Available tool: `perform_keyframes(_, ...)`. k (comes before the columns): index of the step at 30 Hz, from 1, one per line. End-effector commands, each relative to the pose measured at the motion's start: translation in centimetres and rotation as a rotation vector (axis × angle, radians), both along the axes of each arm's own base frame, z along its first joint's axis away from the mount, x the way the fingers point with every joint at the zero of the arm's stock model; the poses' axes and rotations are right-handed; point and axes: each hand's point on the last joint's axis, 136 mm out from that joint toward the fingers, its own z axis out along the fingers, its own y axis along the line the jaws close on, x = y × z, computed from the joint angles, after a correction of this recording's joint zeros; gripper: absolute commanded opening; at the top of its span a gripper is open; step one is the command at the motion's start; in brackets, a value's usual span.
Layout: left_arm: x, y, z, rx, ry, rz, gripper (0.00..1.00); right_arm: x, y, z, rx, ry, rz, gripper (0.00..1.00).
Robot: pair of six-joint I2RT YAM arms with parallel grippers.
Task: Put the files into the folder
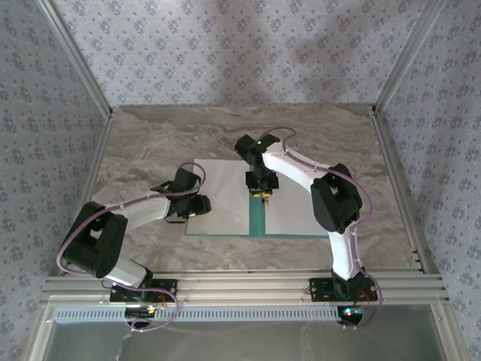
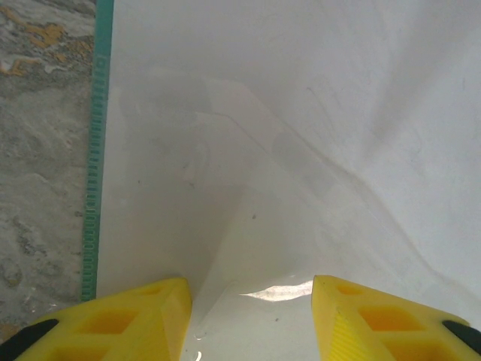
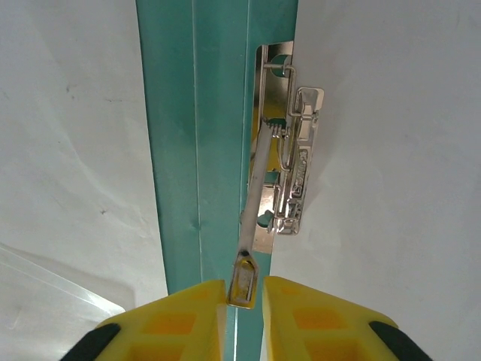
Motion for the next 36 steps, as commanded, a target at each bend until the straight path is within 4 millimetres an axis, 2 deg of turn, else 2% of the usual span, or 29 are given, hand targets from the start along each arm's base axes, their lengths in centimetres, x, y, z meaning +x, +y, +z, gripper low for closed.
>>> perform_keyframes(1, -1.7, 0.6, -1.8, 0.034, 0.087, -0.019, 0.49, 0.0, -0.4, 0.1, -0.047, 0.007, 0.010, 0.26)
perform_keyframes(5, -1.7, 0.6, -1.7, 0.036, 0.087, -0.020, 0.49, 0.1, -0.3, 0.5, -0.050, 0.004, 0.010, 0.30)
perform_keyframes(10, -1.7, 0.7, -1.8, 0.038, 0.087, -0.020, 0.49, 0.2, -0.1, 0.6, -0.045, 0.005, 0.012, 0.30)
perform_keyframes(27, -1.7, 0.8, -1.8, 0.039, 0.090, -0.017, 0.49, 0.0, -0.1, -0.2, -0.062, 0.034, 0.012, 0.14)
perform_keyframes(36, -1.8, 1.0, -2.1, 0.043, 0.097, -0.017, 0.48, -0.5, -0.6, -0.4, -0.093, 0.052, 0.017, 0.13)
